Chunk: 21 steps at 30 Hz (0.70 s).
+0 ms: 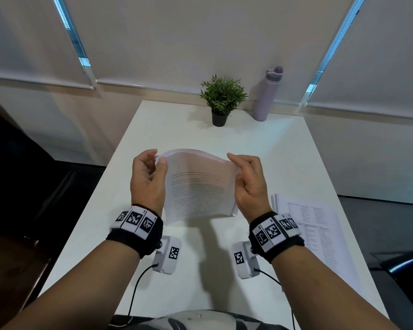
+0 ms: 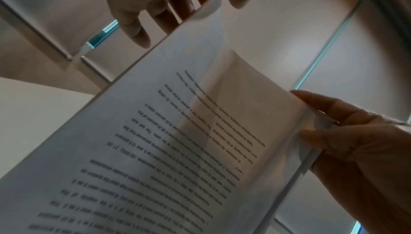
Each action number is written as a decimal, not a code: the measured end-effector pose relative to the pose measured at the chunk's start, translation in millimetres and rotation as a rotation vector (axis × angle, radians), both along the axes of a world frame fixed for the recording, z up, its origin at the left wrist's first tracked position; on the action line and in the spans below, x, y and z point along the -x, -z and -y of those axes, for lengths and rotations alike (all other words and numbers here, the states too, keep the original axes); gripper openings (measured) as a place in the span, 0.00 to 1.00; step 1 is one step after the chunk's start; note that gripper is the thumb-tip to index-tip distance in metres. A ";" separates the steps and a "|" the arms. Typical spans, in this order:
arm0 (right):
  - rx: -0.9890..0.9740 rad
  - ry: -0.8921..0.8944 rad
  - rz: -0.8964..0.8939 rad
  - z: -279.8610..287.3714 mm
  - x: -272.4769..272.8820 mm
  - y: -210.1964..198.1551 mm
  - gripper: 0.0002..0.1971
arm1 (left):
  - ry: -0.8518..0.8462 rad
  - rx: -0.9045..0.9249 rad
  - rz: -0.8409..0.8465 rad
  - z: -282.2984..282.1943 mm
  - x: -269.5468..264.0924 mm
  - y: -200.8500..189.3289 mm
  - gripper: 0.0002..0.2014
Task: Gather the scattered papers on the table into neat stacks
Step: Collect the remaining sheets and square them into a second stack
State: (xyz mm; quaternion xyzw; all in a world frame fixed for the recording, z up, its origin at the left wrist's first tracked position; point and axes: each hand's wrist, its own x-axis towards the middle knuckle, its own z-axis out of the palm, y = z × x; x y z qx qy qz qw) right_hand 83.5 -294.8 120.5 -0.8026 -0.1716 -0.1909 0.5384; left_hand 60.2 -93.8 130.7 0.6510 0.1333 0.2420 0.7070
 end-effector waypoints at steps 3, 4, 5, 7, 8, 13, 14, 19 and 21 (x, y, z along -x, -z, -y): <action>-0.168 -0.001 -0.079 -0.4 2.1 -3.8 0.30 | 0.065 -0.070 -0.022 3.1 -3.0 -1.4 0.23; -0.287 0.007 -0.149 -1.0 2.8 -3.9 0.32 | 0.072 -0.066 -0.058 3.3 -3.0 1.1 0.29; -0.397 0.021 -0.230 -0.5 2.6 -3.0 0.35 | 0.067 -0.049 -0.107 3.3 -3.2 4.9 0.33; -0.535 0.049 -0.417 1.1 -0.3 0.7 0.37 | 0.059 -0.010 -0.216 2.4 -4.5 16.7 0.34; -0.564 0.049 -0.510 0.9 -2.9 3.3 0.37 | 0.066 0.000 -0.267 2.2 -6.0 23.5 0.34; -0.627 0.046 -0.611 -7.8 -11.2 8.9 0.30 | 0.084 0.053 -0.350 4.1 -12.0 40.9 0.29; -0.636 0.064 -0.619 -7.5 -12.3 10.2 0.29 | 0.077 0.069 -0.354 3.3 -12.4 42.0 0.28; -0.575 0.096 -0.686 -7.0 -12.5 20.9 0.33 | 0.090 0.095 -0.387 -0.6 -10.1 48.8 0.24; -0.576 0.099 -0.690 -9.4 -12.6 21.9 0.33 | 0.085 0.116 -0.372 2.2 -9.8 49.1 0.24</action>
